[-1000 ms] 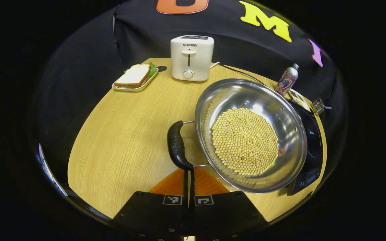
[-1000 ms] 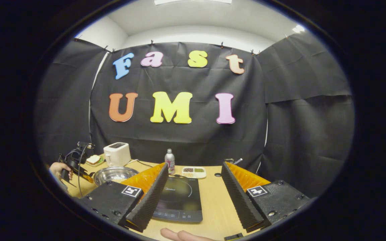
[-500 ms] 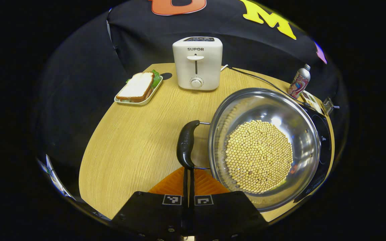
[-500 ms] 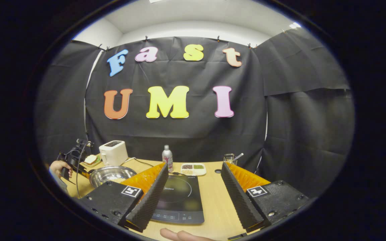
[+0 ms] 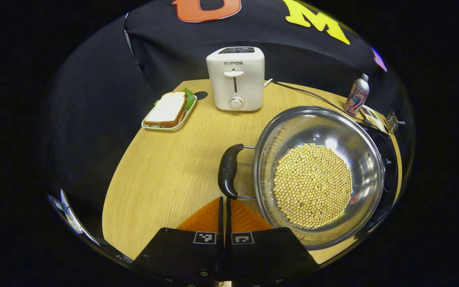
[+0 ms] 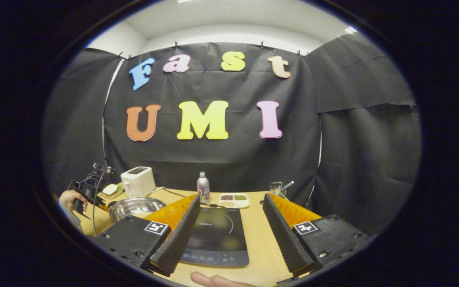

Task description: First push the handle of the pot to place it horizontally, then grasp the pot with both hands and set it on the induction cooktop.

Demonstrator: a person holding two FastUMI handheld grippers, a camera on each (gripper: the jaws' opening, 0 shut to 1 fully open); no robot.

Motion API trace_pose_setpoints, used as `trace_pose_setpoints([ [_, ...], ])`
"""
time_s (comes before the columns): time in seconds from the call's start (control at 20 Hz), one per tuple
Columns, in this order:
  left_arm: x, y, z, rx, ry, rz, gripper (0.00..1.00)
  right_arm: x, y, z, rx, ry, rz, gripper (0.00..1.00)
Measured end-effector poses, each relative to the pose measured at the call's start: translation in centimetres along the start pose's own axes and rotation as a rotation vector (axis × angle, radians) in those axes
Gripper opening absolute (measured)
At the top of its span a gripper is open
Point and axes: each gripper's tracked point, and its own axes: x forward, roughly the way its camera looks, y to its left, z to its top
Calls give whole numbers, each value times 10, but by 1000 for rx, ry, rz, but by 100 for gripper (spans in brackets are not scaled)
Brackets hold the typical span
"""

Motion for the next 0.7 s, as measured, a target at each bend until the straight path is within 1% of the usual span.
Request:
trace_pose_setpoints([
  [0.05,-4,5,-2,7,-9,23,11,-1,3,-3,-7,7,3,100],
  [0.1,-9,12,-2,29,-27,58,0,0,7,-4,-12,7,7,98],
  [0.15,-13,15,-1,47,-46,77,11,0,10,-5,-13,9,8,97],
  [0.2,-20,15,-3,51,-56,77,0,1,12,-7,-14,12,12,98],
  [0.35,-39,3,-2,32,-98,19,0,11,30,-13,-21,28,38,98],
  [0.4,-46,-2,-1,31,-113,-12,11,17,37,-15,-28,34,45,99],
  [0.45,-53,-8,0,31,-132,-40,19,22,42,-17,-34,38,49,98],
  [0.5,-59,-12,4,33,-153,-64,38,28,48,-21,-38,43,54,97],
  [0.55,-62,-15,4,28,-164,-91,47,35,53,-24,-38,53,56,98],
  [0.6,-68,-21,5,17,-171,-118,61,42,60,-29,-36,60,62,98],
  [0.65,-73,-22,9,11,-184,-129,75,49,67,-32,-38,69,67,97],
  [0.7,-75,-25,12,10,-196,-144,81,58,72,-36,-35,78,68,98],
])
